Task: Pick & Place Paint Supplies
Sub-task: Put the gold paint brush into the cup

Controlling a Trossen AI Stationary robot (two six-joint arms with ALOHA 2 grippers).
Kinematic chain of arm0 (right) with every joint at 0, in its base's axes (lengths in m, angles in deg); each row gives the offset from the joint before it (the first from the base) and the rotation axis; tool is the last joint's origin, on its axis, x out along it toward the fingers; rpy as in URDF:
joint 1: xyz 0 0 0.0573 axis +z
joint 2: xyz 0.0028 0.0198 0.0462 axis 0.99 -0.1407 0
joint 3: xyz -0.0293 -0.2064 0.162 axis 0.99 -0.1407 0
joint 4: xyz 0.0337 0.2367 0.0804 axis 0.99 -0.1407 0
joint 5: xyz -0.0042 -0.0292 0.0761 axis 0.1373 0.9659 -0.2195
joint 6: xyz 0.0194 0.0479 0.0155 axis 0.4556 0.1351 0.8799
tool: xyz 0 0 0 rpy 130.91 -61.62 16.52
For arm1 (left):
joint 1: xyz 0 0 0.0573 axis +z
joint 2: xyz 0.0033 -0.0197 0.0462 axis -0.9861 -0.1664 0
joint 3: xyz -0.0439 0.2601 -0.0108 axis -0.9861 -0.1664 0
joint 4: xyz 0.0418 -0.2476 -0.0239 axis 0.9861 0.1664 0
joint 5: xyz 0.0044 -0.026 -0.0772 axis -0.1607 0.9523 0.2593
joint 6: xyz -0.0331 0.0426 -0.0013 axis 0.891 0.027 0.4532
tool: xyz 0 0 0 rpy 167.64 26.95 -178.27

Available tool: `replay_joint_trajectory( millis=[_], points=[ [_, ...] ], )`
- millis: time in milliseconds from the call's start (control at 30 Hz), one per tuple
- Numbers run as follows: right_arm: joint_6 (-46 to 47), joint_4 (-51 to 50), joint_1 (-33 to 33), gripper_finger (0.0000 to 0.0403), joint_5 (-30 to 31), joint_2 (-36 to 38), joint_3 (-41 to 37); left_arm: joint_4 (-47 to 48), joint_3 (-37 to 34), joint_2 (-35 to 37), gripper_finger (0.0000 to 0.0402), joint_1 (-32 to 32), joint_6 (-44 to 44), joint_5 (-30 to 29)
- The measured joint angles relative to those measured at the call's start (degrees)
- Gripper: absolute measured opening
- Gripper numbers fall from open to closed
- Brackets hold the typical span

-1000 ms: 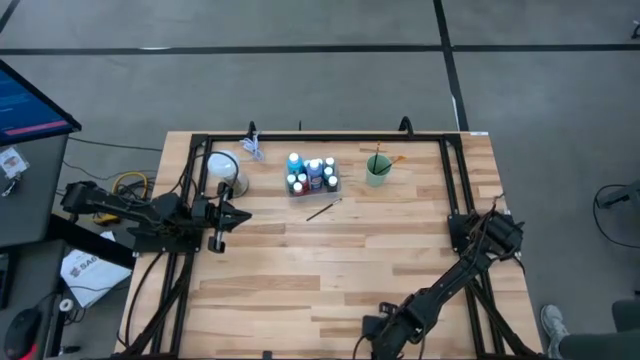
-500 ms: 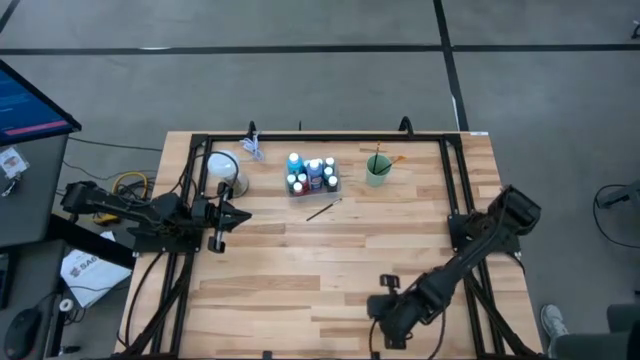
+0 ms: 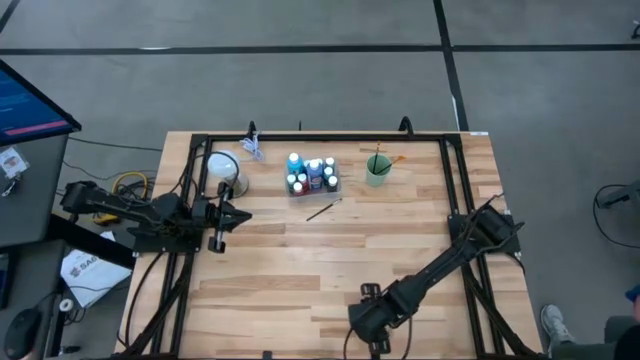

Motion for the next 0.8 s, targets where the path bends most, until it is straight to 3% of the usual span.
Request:
replay_joint_trajectory(
  millis=[300,467,667,800],
  points=[
    [0.0,-8.1,0.4,0.0129,1.8,-3.4,2.4,0.0,0.0,-0.5,0.0002,0.0,0.0,0.0],
    [-1.4,-9.3,0.4,0.0083,5.5,-3.5,2.3,0.0,0.0,-0.5,0.0002,0.0,0.0,0.0],
    [-3.6,-9.8,0.4,0.001,5.9,-3.5,2.3,0.0,0.0,-0.5,0.0002,0.0,0.0,0.0],
    [-3.5,-9.8,0.3,0.0007,6.1,-3.5,2.3,0.0,0.0,-0.5,0.0002,0.0,0.0,0.0]
  ],
)
